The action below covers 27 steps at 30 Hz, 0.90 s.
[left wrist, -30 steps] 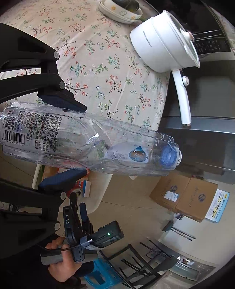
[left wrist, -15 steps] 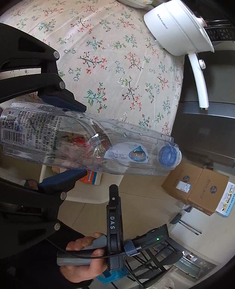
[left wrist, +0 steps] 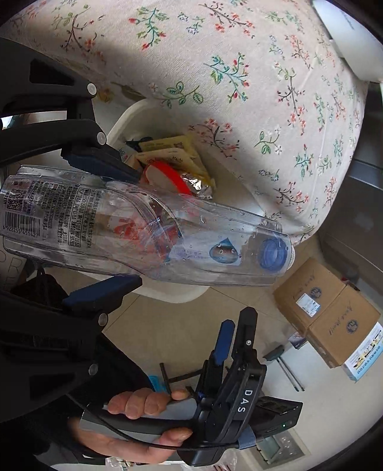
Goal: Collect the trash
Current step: 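Carry the bottle and can over the bin and open both tools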
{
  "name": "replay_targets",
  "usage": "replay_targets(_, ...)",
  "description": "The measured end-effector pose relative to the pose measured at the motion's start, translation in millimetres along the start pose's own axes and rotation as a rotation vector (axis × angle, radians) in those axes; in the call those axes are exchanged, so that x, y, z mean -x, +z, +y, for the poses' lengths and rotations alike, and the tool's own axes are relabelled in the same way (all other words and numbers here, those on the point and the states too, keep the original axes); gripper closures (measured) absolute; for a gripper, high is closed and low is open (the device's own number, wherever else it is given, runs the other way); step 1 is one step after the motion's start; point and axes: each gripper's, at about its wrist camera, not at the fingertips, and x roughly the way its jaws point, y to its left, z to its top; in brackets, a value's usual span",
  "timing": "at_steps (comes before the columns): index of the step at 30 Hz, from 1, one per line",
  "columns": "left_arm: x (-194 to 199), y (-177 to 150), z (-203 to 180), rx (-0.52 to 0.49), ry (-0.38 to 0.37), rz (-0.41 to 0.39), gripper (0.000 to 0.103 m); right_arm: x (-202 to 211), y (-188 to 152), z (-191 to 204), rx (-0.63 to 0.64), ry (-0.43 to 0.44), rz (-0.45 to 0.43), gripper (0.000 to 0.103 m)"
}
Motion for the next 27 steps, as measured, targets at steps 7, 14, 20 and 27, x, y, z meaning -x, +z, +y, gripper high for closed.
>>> replay_targets(7, -28, -12, -4, 0.046, 0.03, 0.015, 0.037, 8, 1, -2, -0.003, 0.036, -0.01, 0.042)
replay_targets(14, -47, -12, 4, 0.152, 0.037, 0.003, 0.037, 9, -4, 6, 0.06, 0.054, 0.01, 0.035)
replay_targets(20, -53, -18, 3, 0.248, 0.022, -0.062, 0.037, 3, -9, 11, 0.102, 0.042, 0.04, 0.035)
replay_targets(27, -56, -20, 3, 0.321, 0.055, -0.198, 0.038, 6, -10, 12, 0.104, 0.05, 0.037, 0.035)
